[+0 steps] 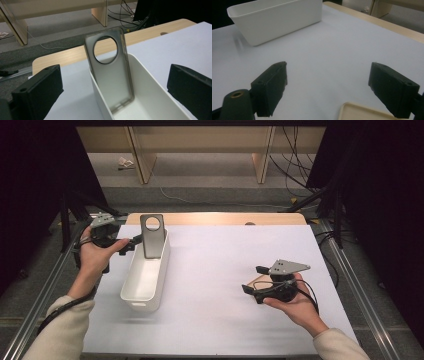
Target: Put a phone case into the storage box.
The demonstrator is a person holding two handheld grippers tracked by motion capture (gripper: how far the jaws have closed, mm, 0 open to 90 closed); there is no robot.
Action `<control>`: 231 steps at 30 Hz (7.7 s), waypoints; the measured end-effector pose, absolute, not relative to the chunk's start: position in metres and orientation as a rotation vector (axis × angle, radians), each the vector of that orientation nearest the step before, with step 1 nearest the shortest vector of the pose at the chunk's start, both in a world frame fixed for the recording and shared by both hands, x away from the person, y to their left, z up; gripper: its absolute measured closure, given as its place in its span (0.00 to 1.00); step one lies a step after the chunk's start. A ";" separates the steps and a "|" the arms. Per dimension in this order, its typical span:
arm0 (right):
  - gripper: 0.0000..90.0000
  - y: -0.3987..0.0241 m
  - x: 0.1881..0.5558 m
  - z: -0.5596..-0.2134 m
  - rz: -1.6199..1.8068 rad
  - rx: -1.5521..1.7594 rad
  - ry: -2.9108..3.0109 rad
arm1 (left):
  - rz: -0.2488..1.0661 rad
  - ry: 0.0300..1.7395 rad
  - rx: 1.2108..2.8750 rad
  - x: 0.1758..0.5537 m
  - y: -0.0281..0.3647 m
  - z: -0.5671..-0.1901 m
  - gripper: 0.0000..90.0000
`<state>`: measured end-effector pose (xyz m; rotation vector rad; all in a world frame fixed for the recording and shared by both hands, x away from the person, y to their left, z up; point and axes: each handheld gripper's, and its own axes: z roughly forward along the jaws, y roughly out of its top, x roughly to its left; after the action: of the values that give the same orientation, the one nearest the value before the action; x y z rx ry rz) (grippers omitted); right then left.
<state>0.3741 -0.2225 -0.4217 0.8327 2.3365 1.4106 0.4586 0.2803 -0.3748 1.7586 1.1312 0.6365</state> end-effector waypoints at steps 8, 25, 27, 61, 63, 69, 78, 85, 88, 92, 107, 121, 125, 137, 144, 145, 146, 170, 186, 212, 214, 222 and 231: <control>0.18 -0.225 0.378 -0.421 1.405 0.853 2.320 | 0.575 1.095 1.743 0.417 0.264 -0.381 0.00; 0.18 -0.232 0.382 -0.419 1.400 0.888 2.294 | 0.498 0.989 1.801 0.363 0.231 -0.402 0.00; 0.18 -0.233 0.382 -0.419 1.403 0.888 2.291 | 0.495 0.983 1.802 0.362 0.228 -0.402 0.00; 0.84 -0.244 0.386 -0.421 1.227 0.923 2.351 | 0.487 0.963 1.781 0.330 0.216 -0.421 0.17; 0.88 -0.244 0.386 -0.421 1.209 0.909 2.371 | 0.499 0.961 1.789 0.329 0.216 -0.422 0.17; 0.87 -0.243 0.386 -0.421 1.210 0.916 2.373 | 0.510 0.951 1.788 0.329 0.217 -0.423 0.17; 0.88 -0.242 0.387 -0.423 1.190 0.929 2.387 | 0.527 0.923 1.785 0.342 0.218 -0.431 0.17; 0.96 -0.241 0.388 -0.425 1.145 0.932 2.425 | 0.549 0.916 1.785 0.346 0.218 -0.433 0.17; 1.00 -0.239 0.387 -0.427 1.087 0.934 2.468 | 0.554 0.914 1.797 0.346 0.218 -0.434 0.17; 1.00 -0.237 0.389 -0.435 0.960 0.990 2.556 | 0.554 0.913 1.798 0.345 0.218 -0.434 0.18; 1.00 -0.226 0.391 -0.455 0.707 1.023 2.724 | 0.566 0.912 1.803 0.342 0.218 -0.431 0.18; 1.00 -0.233 0.388 -0.455 0.546 1.026 2.801 | 0.564 0.911 1.806 0.341 0.218 -0.431 0.18; 1.00 -0.238 0.386 -0.454 0.495 1.028 2.824 | 0.563 0.910 1.806 0.341 0.218 -0.431 0.18; 1.00 -0.257 0.383 -0.452 0.425 1.046 2.844 | 0.561 0.906 1.808 0.341 0.218 -0.432 0.18; 1.00 -0.266 0.382 -0.451 0.398 1.058 2.844 | 0.560 0.905 1.808 0.341 0.217 -0.431 0.18; 1.00 -0.267 0.381 -0.451 0.393 1.057 2.843 | 0.559 0.904 1.806 0.341 0.217 -0.431 0.18; 1.00 -0.268 0.381 -0.450 0.385 1.056 2.841 | 0.558 0.904 1.805 0.341 0.217 -0.432 0.18; 1.00 -0.289 0.384 -0.449 0.324 1.091 2.832 | 0.554 0.907 1.811 0.342 0.216 -0.433 0.18; 0.49 -0.280 0.379 -0.434 0.394 0.801 2.841 | 0.549 0.903 1.817 0.342 0.215 -0.433 0.18; 0.33 -0.264 0.379 -0.443 0.103 0.518 2.964 | 0.542 0.896 1.817 0.343 0.214 -0.433 0.19; 0.34 -0.262 0.379 -0.444 0.086 0.495 2.966 | 0.544 0.899 1.817 0.343 0.215 -0.433 0.19; 0.37 -0.257 0.382 -0.447 0.038 0.447 2.969 | 0.542 0.899 1.818 0.343 0.214 -0.433 0.19; 0.43 -0.256 0.385 -0.450 0.016 0.427 2.975 | 0.542 0.899 1.819 0.343 0.214 -0.433 0.19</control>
<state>0.3851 -0.2556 -0.4499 0.4271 2.9753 0.0160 0.3435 0.2141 -0.4333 1.8189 0.8992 0.5422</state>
